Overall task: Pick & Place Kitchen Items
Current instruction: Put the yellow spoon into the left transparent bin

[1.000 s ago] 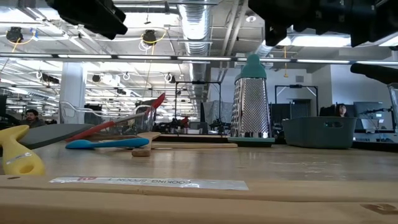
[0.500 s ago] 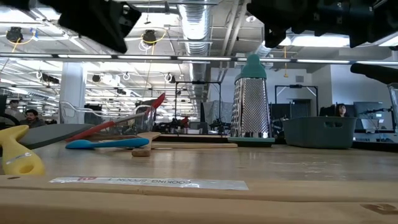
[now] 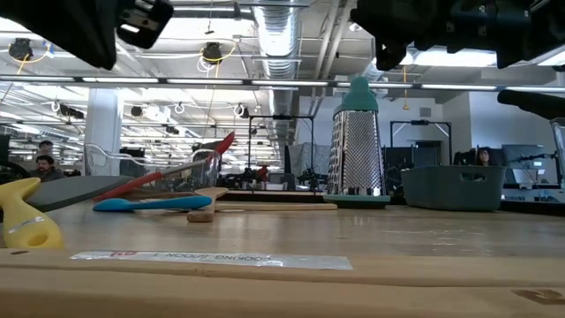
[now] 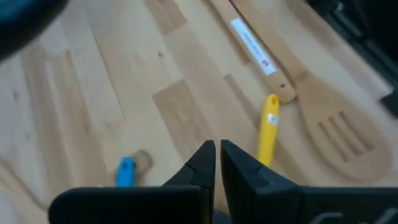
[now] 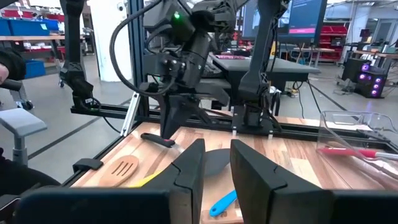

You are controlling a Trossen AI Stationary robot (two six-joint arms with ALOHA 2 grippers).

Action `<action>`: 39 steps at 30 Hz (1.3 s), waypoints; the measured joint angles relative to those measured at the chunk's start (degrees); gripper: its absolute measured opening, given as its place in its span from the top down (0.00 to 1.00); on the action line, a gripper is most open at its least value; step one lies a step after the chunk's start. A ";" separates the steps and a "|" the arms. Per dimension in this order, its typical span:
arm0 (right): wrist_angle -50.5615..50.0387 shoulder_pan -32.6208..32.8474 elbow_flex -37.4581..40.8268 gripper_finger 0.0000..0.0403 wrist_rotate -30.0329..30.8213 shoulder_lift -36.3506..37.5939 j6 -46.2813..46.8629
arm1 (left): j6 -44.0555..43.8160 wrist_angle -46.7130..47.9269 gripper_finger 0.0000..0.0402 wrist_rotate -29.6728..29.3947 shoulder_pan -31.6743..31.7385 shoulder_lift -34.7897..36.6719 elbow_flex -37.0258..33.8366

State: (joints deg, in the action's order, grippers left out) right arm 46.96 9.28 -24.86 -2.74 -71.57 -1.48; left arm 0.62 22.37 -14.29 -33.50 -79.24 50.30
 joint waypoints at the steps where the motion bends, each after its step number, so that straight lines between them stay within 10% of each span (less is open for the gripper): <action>1: 0.00 0.02 0.00 0.83 0.00 0.00 0.00 | -2.22 0.07 0.97 0.12 -0.04 0.00 0.00; 23: 0.00 0.00 0.00 0.83 0.00 0.00 -0.02 | -15.23 -2.57 0.58 7.45 -0.54 0.00 -8.70; 39: -0.01 -0.02 -0.02 0.83 0.00 0.00 -0.01 | -13.30 -18.61 0.55 8.93 -2.58 -7.30 -13.91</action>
State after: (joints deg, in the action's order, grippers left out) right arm 46.95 9.26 -24.88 -2.74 -71.57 -1.49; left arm -12.67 3.75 -5.36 -36.07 -86.54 36.40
